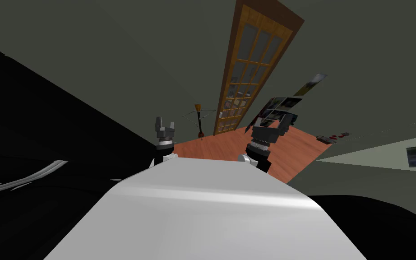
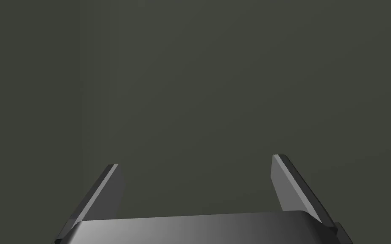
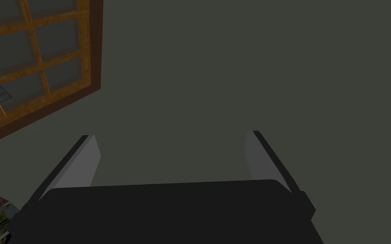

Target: Pull the door open

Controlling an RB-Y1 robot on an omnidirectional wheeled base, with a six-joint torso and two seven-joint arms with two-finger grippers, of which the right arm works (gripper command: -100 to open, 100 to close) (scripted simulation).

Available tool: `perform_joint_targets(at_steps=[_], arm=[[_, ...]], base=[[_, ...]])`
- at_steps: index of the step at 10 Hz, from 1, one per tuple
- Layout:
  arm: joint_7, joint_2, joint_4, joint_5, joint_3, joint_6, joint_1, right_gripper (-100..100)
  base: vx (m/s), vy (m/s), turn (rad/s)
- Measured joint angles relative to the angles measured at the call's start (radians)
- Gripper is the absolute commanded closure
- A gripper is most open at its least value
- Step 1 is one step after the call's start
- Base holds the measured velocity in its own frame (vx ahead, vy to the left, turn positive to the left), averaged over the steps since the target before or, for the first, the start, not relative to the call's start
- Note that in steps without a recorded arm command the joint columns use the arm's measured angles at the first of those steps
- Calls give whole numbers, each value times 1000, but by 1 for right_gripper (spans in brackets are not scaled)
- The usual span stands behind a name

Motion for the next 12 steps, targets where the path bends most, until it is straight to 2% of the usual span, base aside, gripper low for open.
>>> perform_joint_targets(at_steps=[2, 4, 5, 6, 11, 12], arm=[[20, -15, 38, 11, -7, -11, -8, -100], [45, -22, 65, 24, -7, -13, -20, -100], [57, -29, 89, 32, -9, -23, -23, -100], [71, -35, 114, 38, -16, -26, -39, -100], [130, -59, 210, 70, -26, -55, -61, -100], [144, -63, 238, 77, -30, -62, -74, -100]], base=[[99, -24, 29], [73, -15, 18], [92, -21, 26], [82, -13, 21], [73, -18, 22], [84, -20, 30]])
